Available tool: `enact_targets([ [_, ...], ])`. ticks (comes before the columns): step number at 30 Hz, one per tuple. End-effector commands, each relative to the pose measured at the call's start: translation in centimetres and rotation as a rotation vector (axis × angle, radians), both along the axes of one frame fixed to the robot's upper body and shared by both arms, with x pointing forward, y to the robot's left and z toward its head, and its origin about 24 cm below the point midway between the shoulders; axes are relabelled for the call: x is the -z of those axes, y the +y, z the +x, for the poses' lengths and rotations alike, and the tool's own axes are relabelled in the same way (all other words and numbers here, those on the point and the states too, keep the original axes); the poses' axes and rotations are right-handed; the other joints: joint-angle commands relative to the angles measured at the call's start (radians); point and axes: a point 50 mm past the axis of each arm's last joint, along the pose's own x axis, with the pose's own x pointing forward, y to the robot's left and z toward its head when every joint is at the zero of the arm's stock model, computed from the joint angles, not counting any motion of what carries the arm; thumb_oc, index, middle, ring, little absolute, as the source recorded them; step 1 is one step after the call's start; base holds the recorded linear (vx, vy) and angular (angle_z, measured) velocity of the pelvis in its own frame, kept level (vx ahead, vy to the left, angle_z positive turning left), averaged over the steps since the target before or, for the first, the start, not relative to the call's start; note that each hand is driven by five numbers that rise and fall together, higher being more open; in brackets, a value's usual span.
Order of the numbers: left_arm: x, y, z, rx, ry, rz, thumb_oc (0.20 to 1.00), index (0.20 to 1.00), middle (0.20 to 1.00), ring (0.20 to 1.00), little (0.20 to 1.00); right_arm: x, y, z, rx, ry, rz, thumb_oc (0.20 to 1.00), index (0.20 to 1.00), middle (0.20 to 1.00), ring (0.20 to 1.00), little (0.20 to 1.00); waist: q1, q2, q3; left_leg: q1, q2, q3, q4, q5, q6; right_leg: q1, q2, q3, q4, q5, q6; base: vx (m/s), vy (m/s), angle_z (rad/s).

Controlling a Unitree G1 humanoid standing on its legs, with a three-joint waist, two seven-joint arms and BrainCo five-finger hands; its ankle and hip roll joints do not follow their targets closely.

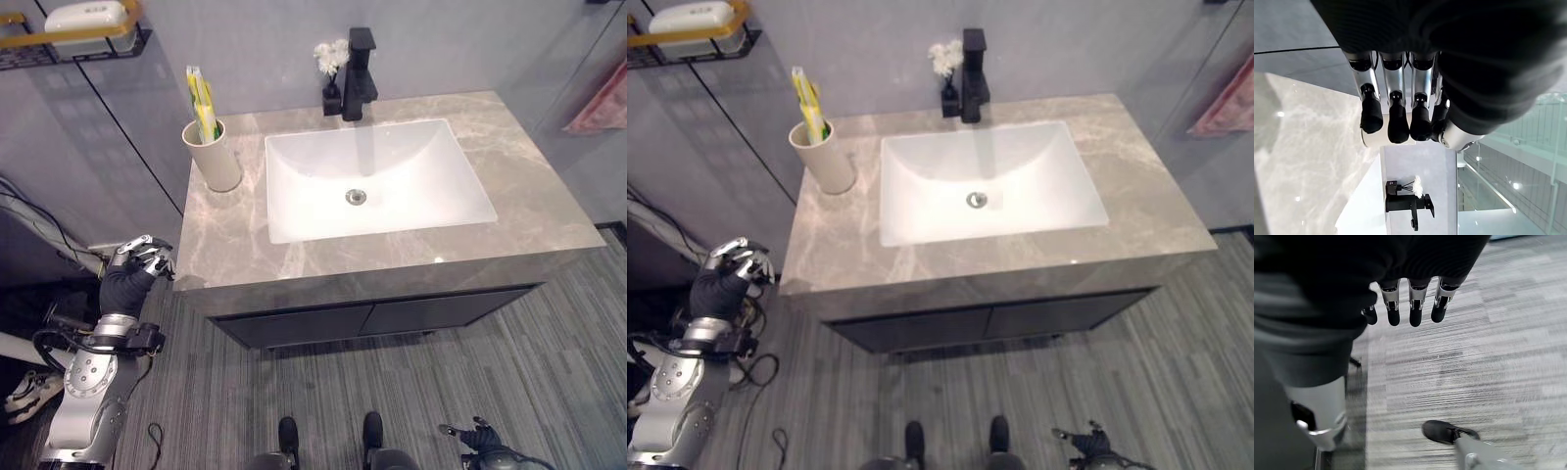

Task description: Put brush and paste in cup on sink, flatten towel.

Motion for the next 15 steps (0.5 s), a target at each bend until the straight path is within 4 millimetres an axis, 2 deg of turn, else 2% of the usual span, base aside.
enact_targets([
  [1,-4.0,0.1,-0.2,0.013,-0.18,0.111,0.2,0.2,0.2,0.2,0.2,-1.0,-0.7,1.5,0.05,-0.103,-0.016,1.0,1.0,1.0,1.0,1.0,-0.037,-0.032,0.007,-0.007,-0.012,0.02,0.24,-0.217,0.014,-0.048,-0.129,0.049,0.158,0.045,0.103,-0.06,0.265,0.07],
  [2,-4.4,-0.1,0.0,0.027,-0.191,0.125,0.2,0.2,0.2,0.2,0.2,-1.3,-0.8,1.8,0.113,-0.158,0.002,1.0,1.0,1.0,1.0,1.0,-0.049,-0.03,0.015,0.007,-0.028,0.022,0.238,-0.22,0.03,-0.074,-0.14,0.081,0.195,0.092,0.106,-0.06,0.35,-0.01],
  [3,-4.5,-0.2,-0.1,0.033,-0.194,0.135,0.2,0.2,0.2,0.2,0.2,-1.4,-0.9,1.9,0.144,-0.181,0.008,1.0,1.0,1.0,1.0,1.0,-0.057,-0.024,0.019,0.019,-0.036,0.021,0.233,-0.222,0.039,-0.088,-0.138,0.101,0.218,0.109,0.103,-0.07,0.433,-0.11],
  [4,-4.8,-0.1,0.0,0.03,-0.199,0.165,0.2,0.2,0.2,0.2,0.2,-1.4,-0.6,2.0,0.155,-0.205,0.025,1.0,1.0,1.0,1.0,1.0,-0.061,-0.014,0.024,0.036,-0.044,0.031,0.222,-0.219,0.056,-0.118,-0.121,0.095,0.263,0.094,0.092,-0.04,0.267,-0.11],
  [6,-4.8,-0.1,0.0,0.03,-0.199,0.166,0.2,0.2,0.2,0.2,0.2,-1.4,-0.5,2.0,0.155,-0.205,0.025,1.0,1.0,1.0,1.0,1.0,-0.059,-0.015,0.024,0.038,-0.044,0.033,0.22,-0.219,0.056,-0.121,-0.121,0.098,0.268,0.091,0.092,0.01,0.178,-0.24],
  [7,-5.0,-0.6,0.3,0.061,-0.198,0.2,0.2,0.2,0.2,0.2,0.2,-0.8,-0.2,0.8,0.175,-0.185,0.056,1.0,1.0,1.0,1.0,1.0,-0.088,0.003,0.022,0.077,-0.049,0.016,0.19,-0.219,0.066,-0.151,-0.021,0.15,0.301,0.015,0.073,0.05,0.217,-0.38],
  [8,-5.2,-0.7,0.4,0.065,-0.203,0.2,0.2,0.2,0.2,0.2,0.2,-0.5,0.0,0.2,0.184,-0.169,0.066,1.0,1.0,1.0,1.0,1.0,-0.093,0.003,0.02,0.088,-0.054,0.014,0.18,-0.214,0.068,-0.171,-0.003,0.155,0.301,0.01,0.07,0.09,0.259,-0.34],
  [10,-5.3,-0.8,0.5,0.065,-0.208,0.209,0.2,0.2,0.2,0.2,0.2,-0.4,0.1,-0.2,0.189,-0.156,0.067,1.0,1.0,1.0,1.0,1.0,-0.091,0.002,0.017,0.108,-0.057,0.021,0.162,-0.213,0.067,-0.18,0.0,0.128,0.272,0.018,0.07,0.08,0.079,-0.04],
  [11,-5.2,-0.6,0.4,0.054,-0.209,0.217,0.2,0.2,0.2,0.2,0.2,0.0,0.2,-0.9,0.196,-0.124,0.072,1.0,1.0,1.0,1.0,1.0,-0.092,0.002,0.015,0.138,-0.058,0.035,0.138,-0.219,0.064,-0.204,-0.007,0.08,0.218,0.05,0.076,0.12,0.034,-0.08],
  [15,-5.2,-0.9,0.6,0.054,-0.215,0.203,0.2,0.2,0.2,0.2,0.2,0.8,0.5,-2.9,0.223,-0.054,0.093,1.0,1.0,1.0,1.0,1.0,-0.117,0.0,0.021,0.189,-0.061,0.004,0.133,-0.257,0.055,-0.266,0.009,0.12,0.119,0.089,0.1,0.19,-0.006,-0.01],
])
